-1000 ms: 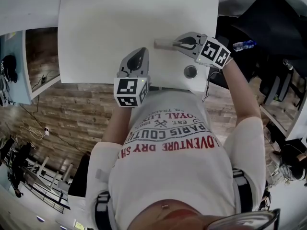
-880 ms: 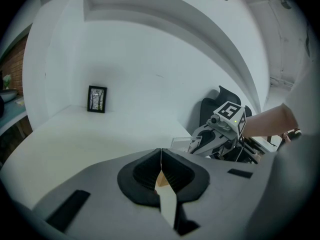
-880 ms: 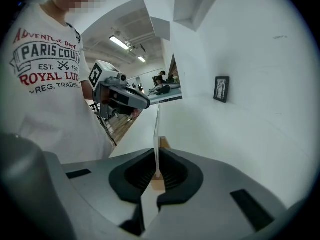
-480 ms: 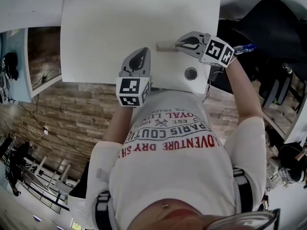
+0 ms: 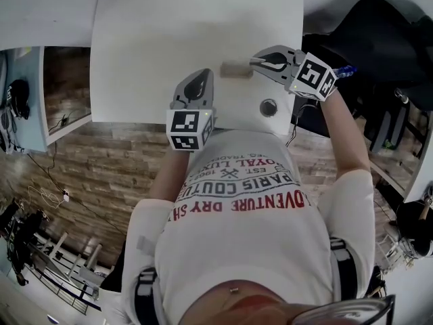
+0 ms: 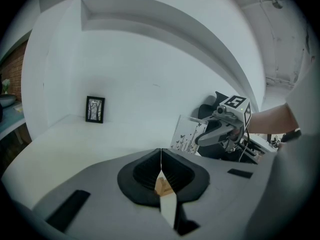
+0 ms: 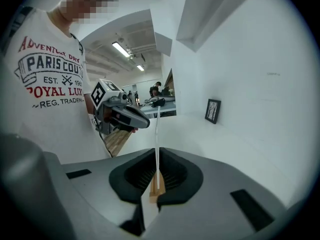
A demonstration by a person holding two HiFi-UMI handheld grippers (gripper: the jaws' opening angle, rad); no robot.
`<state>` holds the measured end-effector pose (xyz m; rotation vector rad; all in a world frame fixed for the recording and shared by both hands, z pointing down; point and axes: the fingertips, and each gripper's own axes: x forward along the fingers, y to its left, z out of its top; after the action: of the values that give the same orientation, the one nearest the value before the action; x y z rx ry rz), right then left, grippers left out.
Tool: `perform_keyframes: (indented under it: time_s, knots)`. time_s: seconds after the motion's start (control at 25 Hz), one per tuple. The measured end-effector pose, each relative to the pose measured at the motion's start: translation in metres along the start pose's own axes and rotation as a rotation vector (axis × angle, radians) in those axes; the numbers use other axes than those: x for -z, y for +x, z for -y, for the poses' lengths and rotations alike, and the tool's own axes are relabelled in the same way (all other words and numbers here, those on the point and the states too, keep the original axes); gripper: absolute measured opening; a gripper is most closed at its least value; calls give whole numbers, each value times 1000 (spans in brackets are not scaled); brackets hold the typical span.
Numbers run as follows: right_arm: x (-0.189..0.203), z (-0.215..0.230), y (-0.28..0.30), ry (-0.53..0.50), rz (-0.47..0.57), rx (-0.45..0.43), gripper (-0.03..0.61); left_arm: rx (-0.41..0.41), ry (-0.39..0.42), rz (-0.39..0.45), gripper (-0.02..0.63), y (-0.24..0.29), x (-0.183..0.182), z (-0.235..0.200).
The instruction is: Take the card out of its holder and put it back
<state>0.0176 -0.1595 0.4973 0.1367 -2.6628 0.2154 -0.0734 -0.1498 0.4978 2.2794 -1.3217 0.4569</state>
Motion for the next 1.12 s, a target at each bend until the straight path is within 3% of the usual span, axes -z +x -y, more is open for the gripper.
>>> perform_keyframes:
  time_s: [0.2,0.36,0.8,1.12]
  knots:
    - [-15,4,-18,3,31,143,35,10,18,53,25,-6,-18,3]
    - [-14,8,-33,48,21,320,35,23,34,103,25,-10,-37,8]
    - [14,12,-80,362,102,830,35,20,63,192,25,-15,-69,15]
    - [26,-7,-86,499,164,1034,35,39,89,185,25,-16,-65,20]
